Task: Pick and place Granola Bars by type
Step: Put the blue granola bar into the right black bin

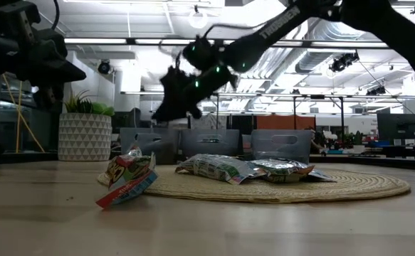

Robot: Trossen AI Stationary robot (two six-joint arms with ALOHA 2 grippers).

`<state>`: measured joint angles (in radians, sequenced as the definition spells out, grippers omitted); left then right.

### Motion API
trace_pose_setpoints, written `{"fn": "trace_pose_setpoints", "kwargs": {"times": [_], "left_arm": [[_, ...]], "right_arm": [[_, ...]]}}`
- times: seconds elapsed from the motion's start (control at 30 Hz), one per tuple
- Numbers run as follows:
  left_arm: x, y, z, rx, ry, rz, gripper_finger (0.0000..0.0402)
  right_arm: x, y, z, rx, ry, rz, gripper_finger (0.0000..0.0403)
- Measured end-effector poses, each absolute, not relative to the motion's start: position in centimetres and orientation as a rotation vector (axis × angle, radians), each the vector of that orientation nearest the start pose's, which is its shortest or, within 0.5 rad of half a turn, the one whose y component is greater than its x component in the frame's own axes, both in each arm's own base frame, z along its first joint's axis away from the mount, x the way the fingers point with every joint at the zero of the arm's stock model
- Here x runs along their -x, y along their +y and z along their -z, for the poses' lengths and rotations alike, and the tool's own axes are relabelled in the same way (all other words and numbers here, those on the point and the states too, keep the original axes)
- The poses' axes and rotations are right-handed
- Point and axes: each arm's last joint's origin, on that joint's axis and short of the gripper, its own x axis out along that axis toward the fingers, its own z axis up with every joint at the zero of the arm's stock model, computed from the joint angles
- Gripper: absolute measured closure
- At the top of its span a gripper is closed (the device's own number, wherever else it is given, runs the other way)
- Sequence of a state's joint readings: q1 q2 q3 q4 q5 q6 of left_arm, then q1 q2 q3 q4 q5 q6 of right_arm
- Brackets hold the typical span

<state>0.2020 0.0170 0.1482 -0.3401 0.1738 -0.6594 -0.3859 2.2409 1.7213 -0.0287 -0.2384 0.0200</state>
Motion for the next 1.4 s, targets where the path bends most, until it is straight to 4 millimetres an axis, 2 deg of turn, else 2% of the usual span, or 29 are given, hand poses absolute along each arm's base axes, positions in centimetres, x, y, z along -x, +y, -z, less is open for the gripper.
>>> {"fn": "trace_pose_setpoints", "kwargs": {"times": [0.23, 0.4, 0.67, 0.87, 1.1, 1.3, 1.4], "left_arm": [[-8.5, 1.2, -18.0, 0.692, 0.189, -0.095, 0.0392], [-8.4, 1.2, -17.9, 0.692, 0.190, -0.096, 0.0392], [-8.4, 1.2, -17.9, 0.685, 0.192, -0.095, 0.0392], [-8.4, 1.2, -17.9, 0.670, 0.193, -0.095, 0.0392], [-8.4, 1.2, -17.9, 0.672, 0.193, -0.095, 0.0392], [-8.4, 1.2, -17.9, 0.671, 0.193, -0.096, 0.0392], [-8.4, 1.2, -17.9, 0.671, 0.193, -0.097, 0.0392]], "right_arm": [[-46.7, -18.0, -25.7, -0.083, 0.402, 0.134, 0.0237], [-45.2, -16.6, -31.1, -0.006, 0.338, 0.125, 0.0230], [-41.7, -13.0, -35.6, 0.030, 0.451, 0.114, 0.0229], [-40.2, -10.4, -35.3, -0.069, 0.634, 0.135, 0.0232], [-38.7, -7.9, -33.4, -0.459, 0.881, 0.351, 0.0232], [-36.6, -5.4, -32.1, -0.578, 1.109, 0.620, 0.0222], [-36.0, -4.3, -31.8, -0.635, 1.154, 0.717, 0.0215]]}}
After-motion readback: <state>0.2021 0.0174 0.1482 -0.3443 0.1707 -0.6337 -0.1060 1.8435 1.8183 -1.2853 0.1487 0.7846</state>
